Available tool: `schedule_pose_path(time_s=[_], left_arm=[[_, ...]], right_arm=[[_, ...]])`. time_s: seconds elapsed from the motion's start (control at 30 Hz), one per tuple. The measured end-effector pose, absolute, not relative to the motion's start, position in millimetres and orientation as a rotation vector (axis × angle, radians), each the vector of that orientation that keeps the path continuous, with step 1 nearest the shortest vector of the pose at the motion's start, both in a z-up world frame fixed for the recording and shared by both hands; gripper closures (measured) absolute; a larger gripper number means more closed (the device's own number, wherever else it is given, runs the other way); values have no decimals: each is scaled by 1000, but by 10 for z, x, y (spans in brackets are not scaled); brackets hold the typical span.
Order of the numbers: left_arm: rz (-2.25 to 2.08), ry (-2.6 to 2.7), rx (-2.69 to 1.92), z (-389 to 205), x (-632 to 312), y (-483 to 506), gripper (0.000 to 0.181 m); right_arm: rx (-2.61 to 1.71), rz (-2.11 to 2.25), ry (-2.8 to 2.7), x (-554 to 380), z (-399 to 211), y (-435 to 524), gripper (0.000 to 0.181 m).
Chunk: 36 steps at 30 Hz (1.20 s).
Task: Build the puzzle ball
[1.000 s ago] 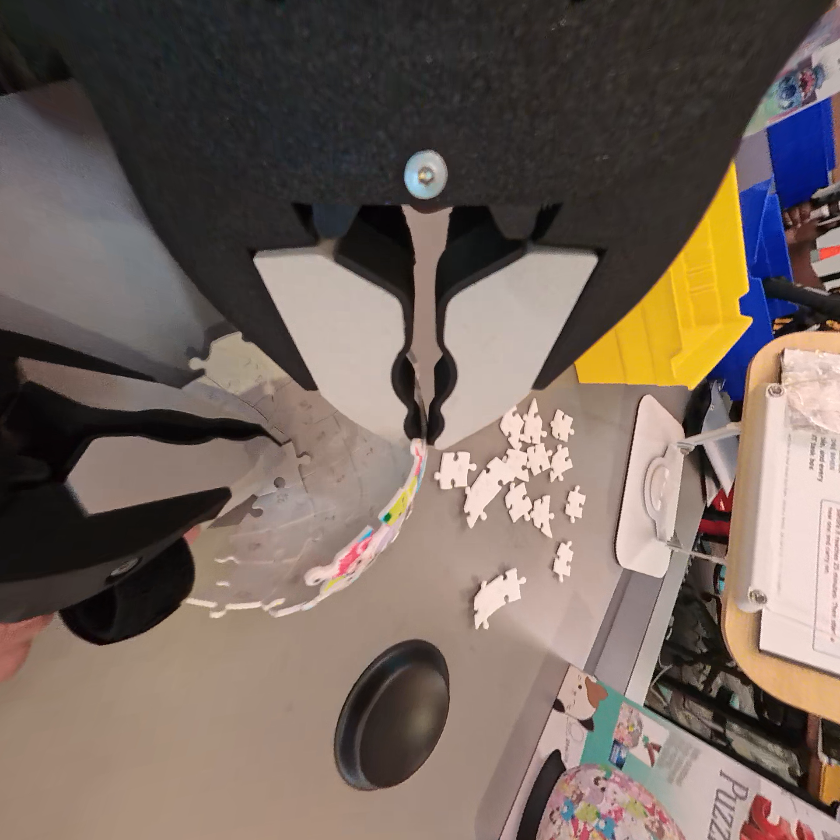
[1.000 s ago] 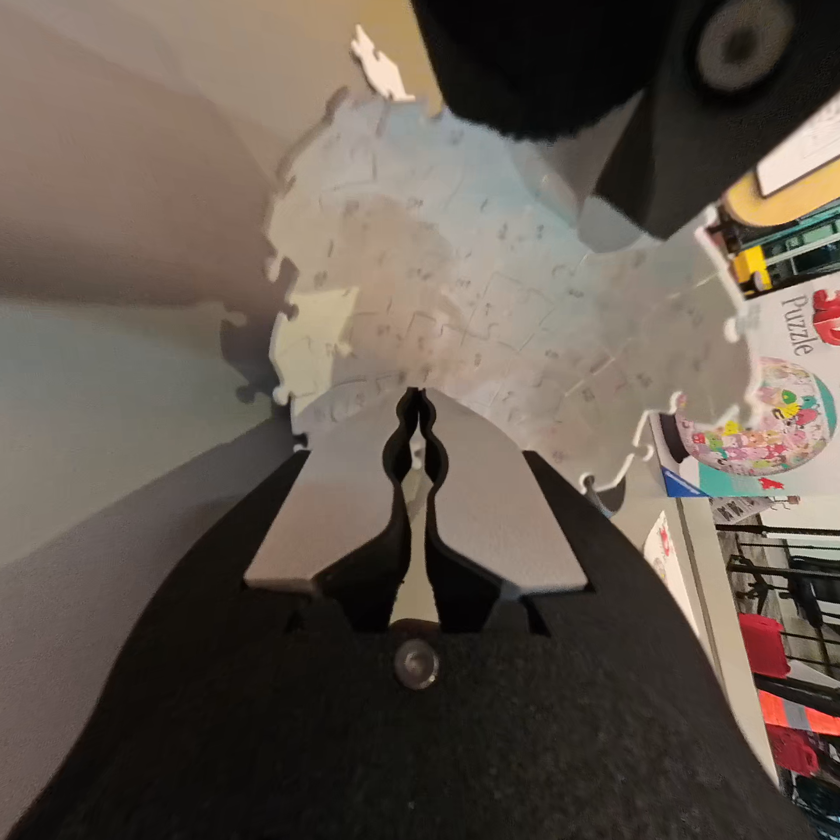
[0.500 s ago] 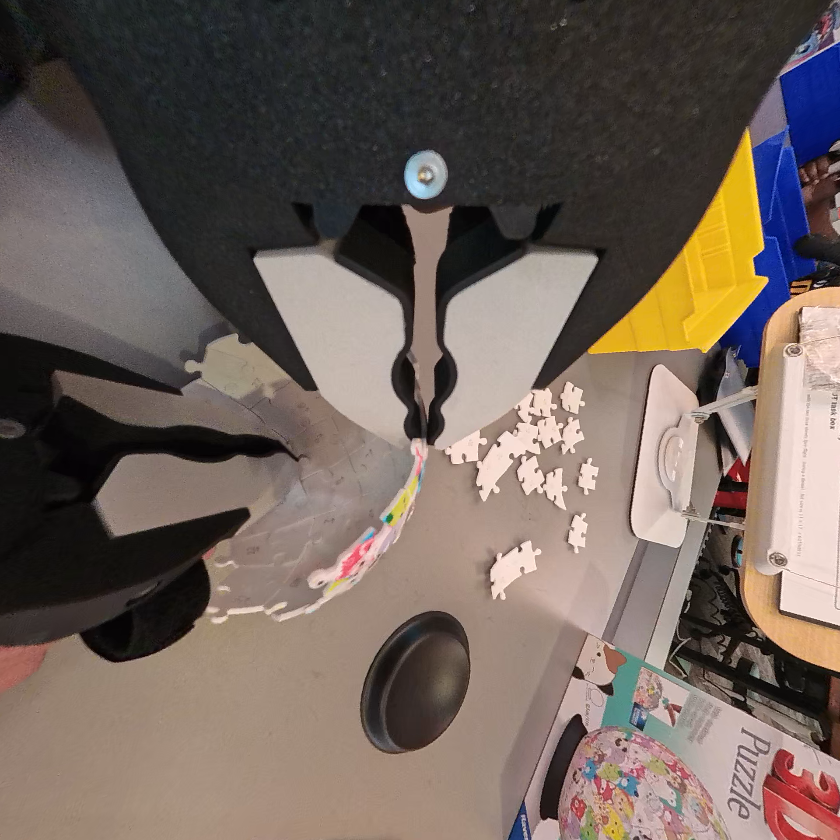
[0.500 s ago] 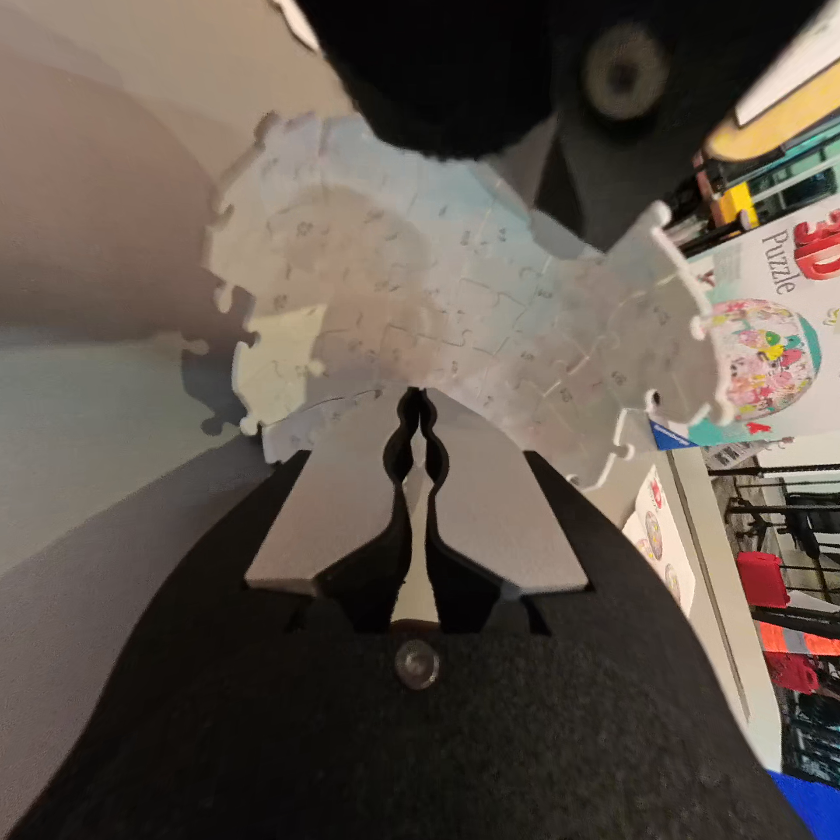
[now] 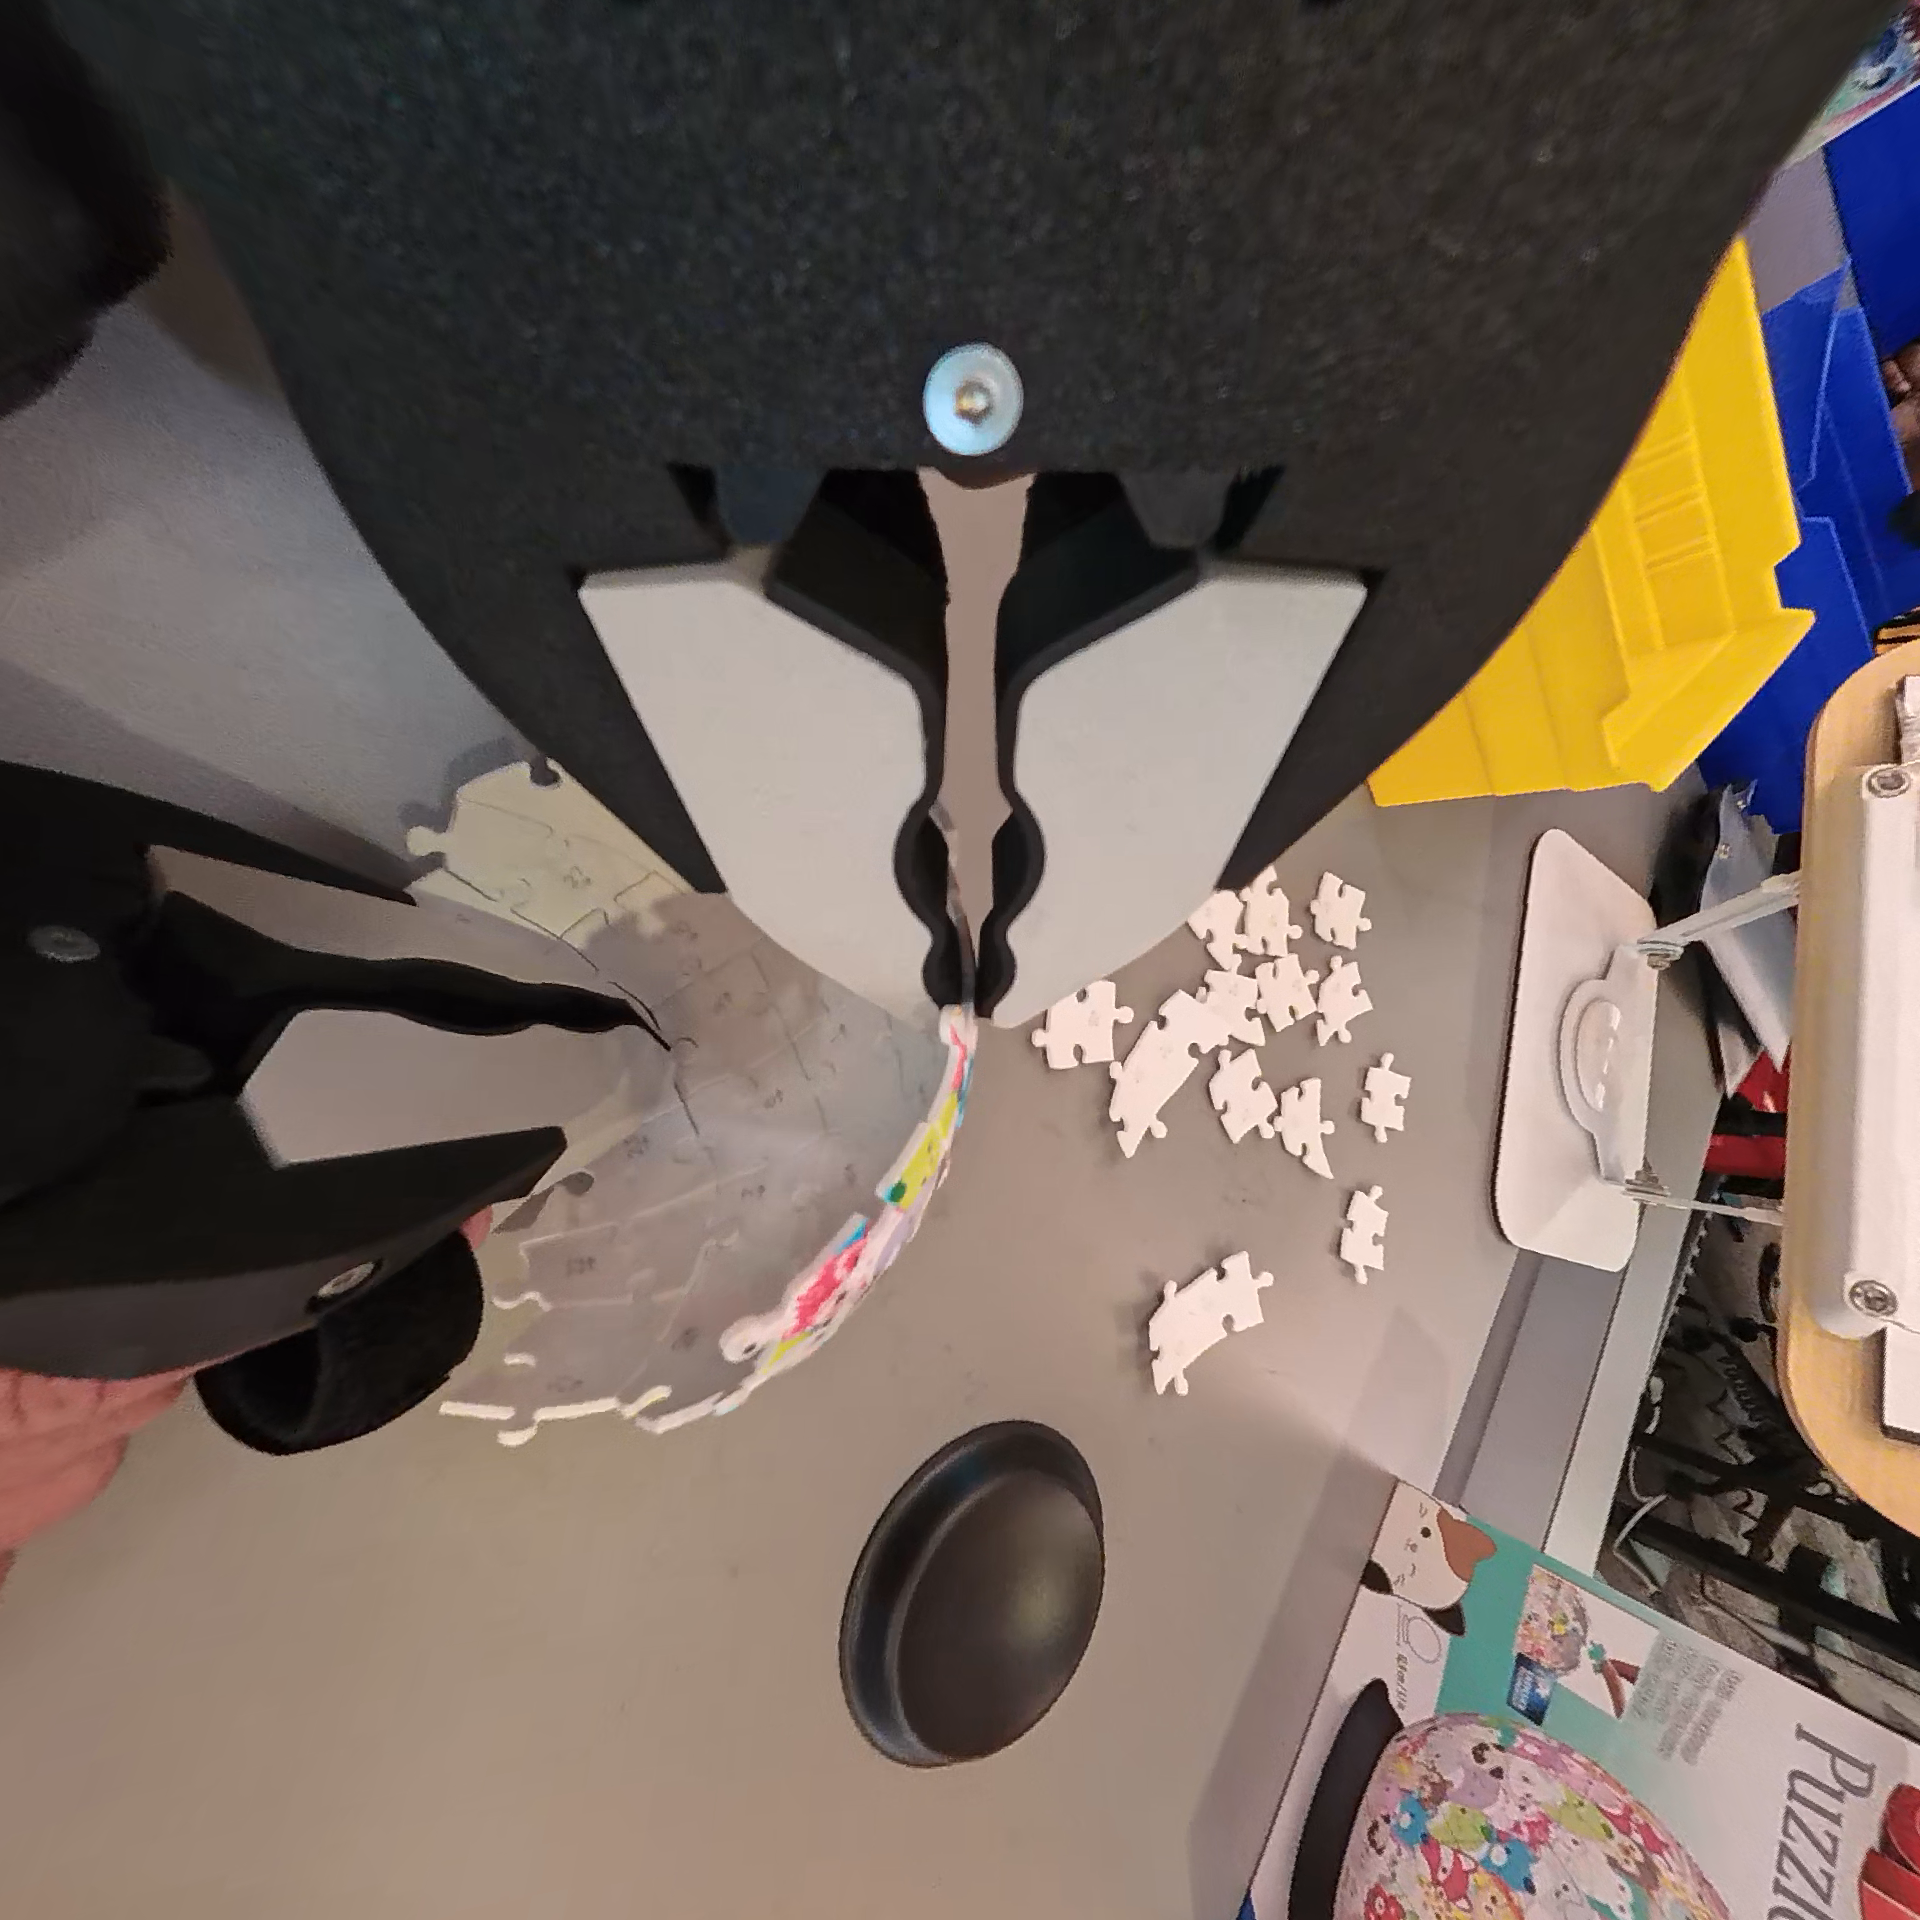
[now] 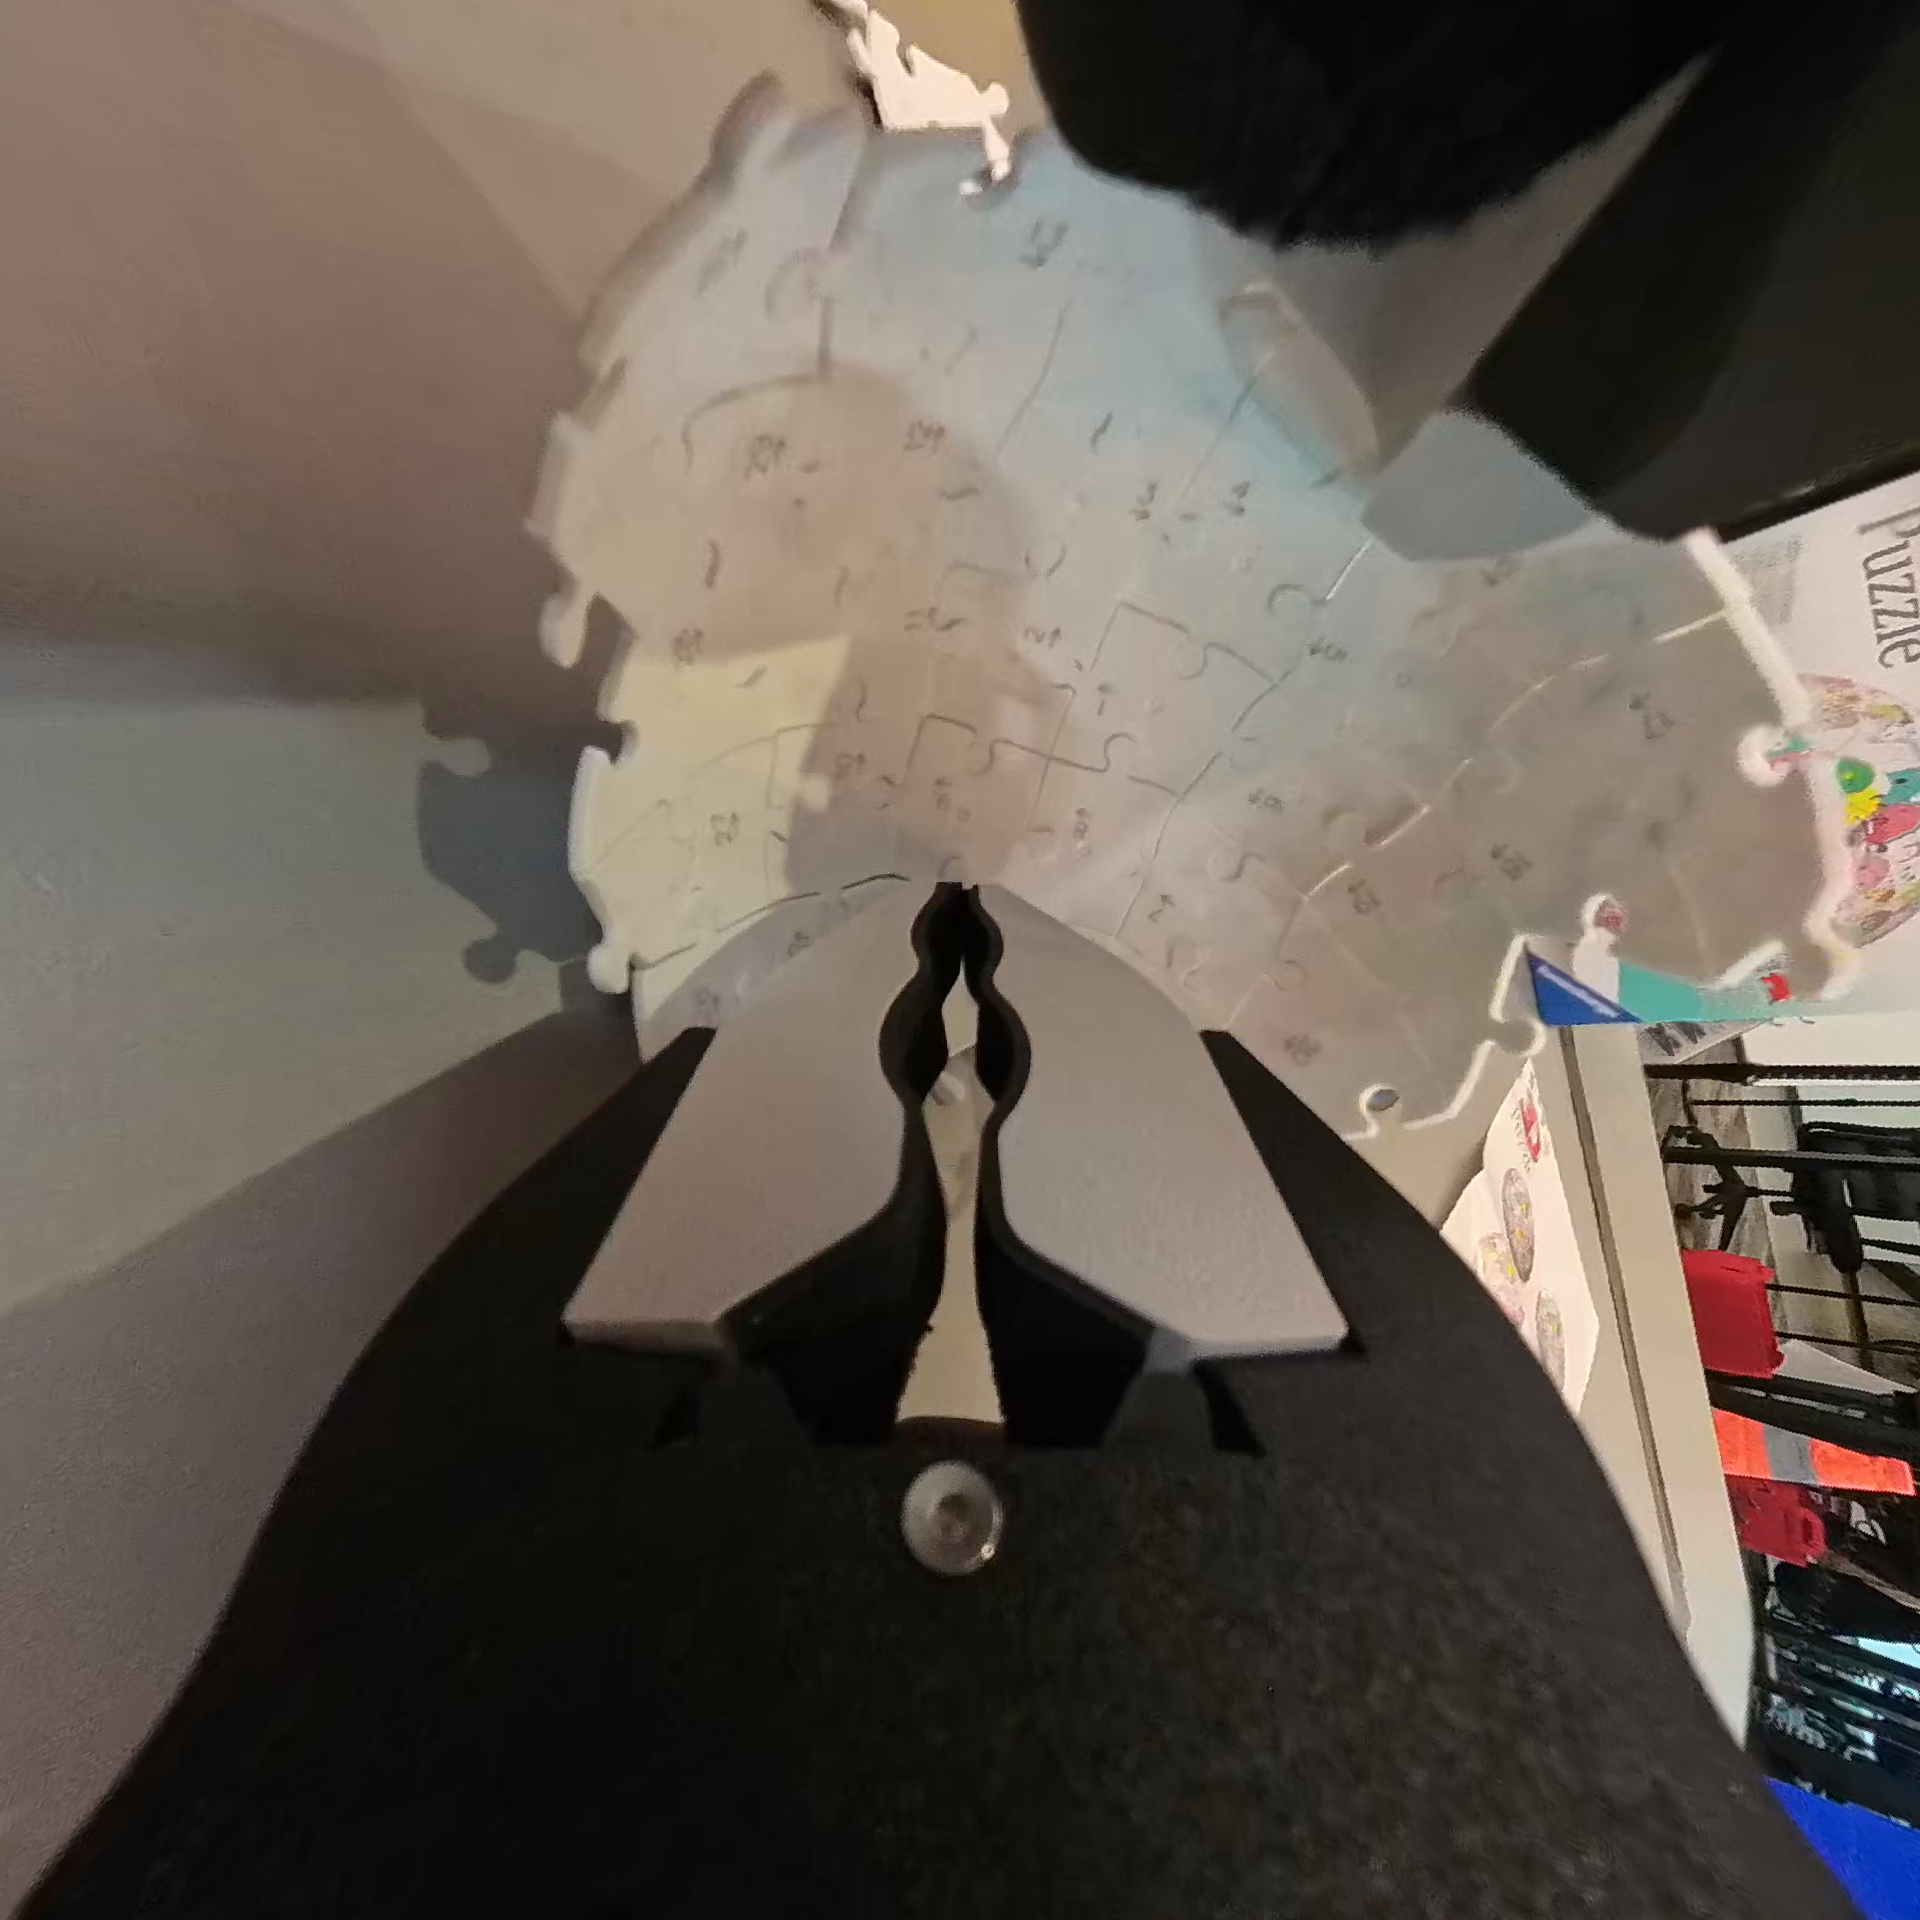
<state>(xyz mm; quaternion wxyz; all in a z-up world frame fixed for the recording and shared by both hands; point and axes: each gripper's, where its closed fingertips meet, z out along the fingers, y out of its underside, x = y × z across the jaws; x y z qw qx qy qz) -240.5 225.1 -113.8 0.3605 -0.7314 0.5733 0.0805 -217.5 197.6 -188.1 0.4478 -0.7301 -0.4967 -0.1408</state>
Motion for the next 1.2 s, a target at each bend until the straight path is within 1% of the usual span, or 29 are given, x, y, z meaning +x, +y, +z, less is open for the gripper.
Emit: schedule_pose_path(time_s=[0.03, 0.37, 0.47, 0.57, 0.67, 0.83, 0.97, 1.07, 1.2], left_arm=[[211, 1478, -1884, -1139, -2403, 2253, 179], [145, 1460, -1932, -1166, -2402, 2313, 179], [138, 1453, -1939, -1169, -2423, 2325, 179], [126, 1440, -1941, -1174, -2449, 2319, 179], [93, 1420, -1957, -1181, -2475, 2311, 179], [45, 1342, -1999, -1194, -2568, 2278, 179], [-33, 1259, -2083, -1274, -2650, 2185, 179], [-89, 1219, -2174, -1295, -2671, 2164, 179], [-82, 1386, -2239, -1287, -2584, 2209, 179]], right_arm=[[-1806, -347, -1232, -2176, -1882, 1976, 181], [-1806, -335, -1236, -2172, -1879, 1983, 181], [-1747, -311, -1178, -2160, -1691, 1950, 181], [-1794, -271, -1149, -2089, -1696, 1926, 181], [-1918, -123, -1067, -2099, -1690, 1905, 181], [-2131, 316, -759, -2101, -1602, 1711, 181], [-2270, 555, -578, -2087, -1710, 1565, 181], [-2333, 545, -652, -2128, -1731, 1636, 181], [-2273, 344, -999, -1993, -1558, 1760, 181]])
